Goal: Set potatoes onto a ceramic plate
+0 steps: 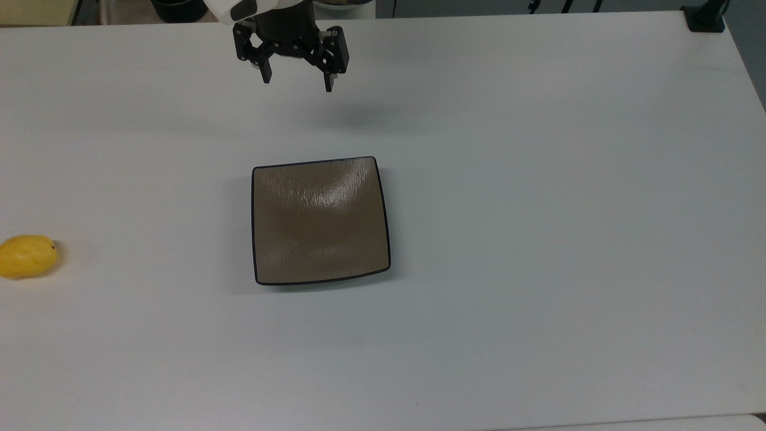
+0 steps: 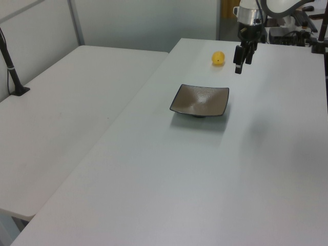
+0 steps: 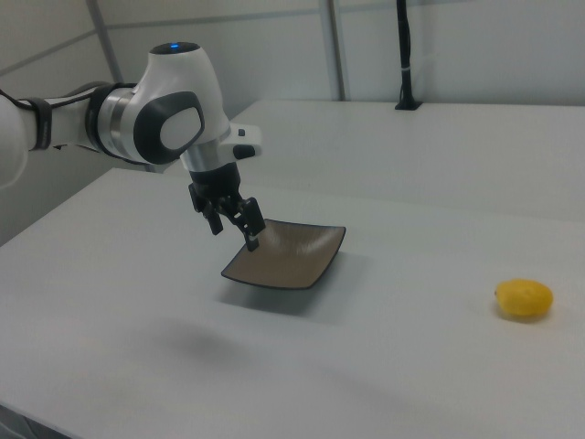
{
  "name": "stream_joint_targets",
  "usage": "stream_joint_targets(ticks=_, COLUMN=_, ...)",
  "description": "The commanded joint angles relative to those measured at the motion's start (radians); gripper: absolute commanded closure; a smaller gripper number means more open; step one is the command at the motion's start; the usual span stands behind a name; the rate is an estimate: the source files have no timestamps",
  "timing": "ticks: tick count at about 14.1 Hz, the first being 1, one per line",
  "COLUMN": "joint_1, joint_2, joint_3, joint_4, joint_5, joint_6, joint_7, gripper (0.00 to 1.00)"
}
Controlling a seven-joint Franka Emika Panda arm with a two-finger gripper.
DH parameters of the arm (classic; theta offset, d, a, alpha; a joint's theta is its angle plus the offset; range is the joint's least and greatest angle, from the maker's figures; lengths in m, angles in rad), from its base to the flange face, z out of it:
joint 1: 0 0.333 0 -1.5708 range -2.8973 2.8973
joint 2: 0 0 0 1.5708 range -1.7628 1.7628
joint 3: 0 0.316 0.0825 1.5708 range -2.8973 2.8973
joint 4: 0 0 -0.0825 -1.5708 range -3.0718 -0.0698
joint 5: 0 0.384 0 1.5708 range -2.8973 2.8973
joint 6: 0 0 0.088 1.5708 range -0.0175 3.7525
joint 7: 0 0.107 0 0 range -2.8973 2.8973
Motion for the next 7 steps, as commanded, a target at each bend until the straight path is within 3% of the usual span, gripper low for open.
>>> stream_joint_targets(ticks=1, joint_1=-0.003, joint_2=0.0, joint_3=-0.002, joint_4=0.003, joint_5=0.003, joint_6=0.013, joint_7=-0.018, gripper=0.0)
stream_joint_targets(ticks=4, joint_1=-0.01, joint_2=0.013, joint_3=-0.002, joint_4=0.022, joint_5=0.005, joint_6=0.027, joint_7=-0.012, gripper=0.0)
stream_joint_targets(ticks=7, joint_1=-0.044, joint_2=0.07, joint_3=-0.002, joint_4=0.1, joint_5=0.004, joint_6=0.036, joint_7=0.037, gripper=0.0)
